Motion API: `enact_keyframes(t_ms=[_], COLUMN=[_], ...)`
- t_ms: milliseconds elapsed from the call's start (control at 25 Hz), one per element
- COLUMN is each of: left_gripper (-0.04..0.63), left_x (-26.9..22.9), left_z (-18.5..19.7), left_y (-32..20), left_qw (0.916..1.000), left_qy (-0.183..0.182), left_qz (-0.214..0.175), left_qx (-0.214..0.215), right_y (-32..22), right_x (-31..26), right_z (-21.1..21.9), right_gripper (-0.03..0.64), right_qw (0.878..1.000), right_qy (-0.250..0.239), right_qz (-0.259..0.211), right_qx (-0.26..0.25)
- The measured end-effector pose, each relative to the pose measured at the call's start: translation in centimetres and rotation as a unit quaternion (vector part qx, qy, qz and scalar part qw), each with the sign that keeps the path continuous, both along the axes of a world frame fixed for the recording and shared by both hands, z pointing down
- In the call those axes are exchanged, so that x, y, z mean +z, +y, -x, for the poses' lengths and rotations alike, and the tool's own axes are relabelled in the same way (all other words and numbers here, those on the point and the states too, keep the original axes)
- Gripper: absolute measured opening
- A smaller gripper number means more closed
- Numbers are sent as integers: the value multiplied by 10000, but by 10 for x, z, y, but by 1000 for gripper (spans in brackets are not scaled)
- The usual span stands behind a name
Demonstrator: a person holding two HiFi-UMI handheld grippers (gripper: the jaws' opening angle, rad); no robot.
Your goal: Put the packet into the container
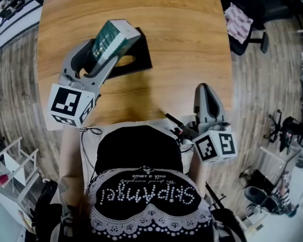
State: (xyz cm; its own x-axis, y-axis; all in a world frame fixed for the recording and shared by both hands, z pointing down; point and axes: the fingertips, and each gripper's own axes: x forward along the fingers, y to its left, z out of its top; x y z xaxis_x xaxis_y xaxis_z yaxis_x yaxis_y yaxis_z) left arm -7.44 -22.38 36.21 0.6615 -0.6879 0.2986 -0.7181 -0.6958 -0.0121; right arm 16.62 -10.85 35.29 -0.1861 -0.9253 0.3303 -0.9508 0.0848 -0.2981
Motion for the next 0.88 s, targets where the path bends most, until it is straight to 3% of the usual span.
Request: enact_keyframes(t_ms=[880], left_gripper=[324], left_x=[49], left_z=[-12], left_y=[1], left_qw=[9982], left_qy=[-359], left_qz=[358], left_qx=[326], right_y=[0], right_x=[0], right_z=[0], right_gripper=[41], right_qw=[10000], right_qy=[3], right_qz=[23], right_qx=[-15])
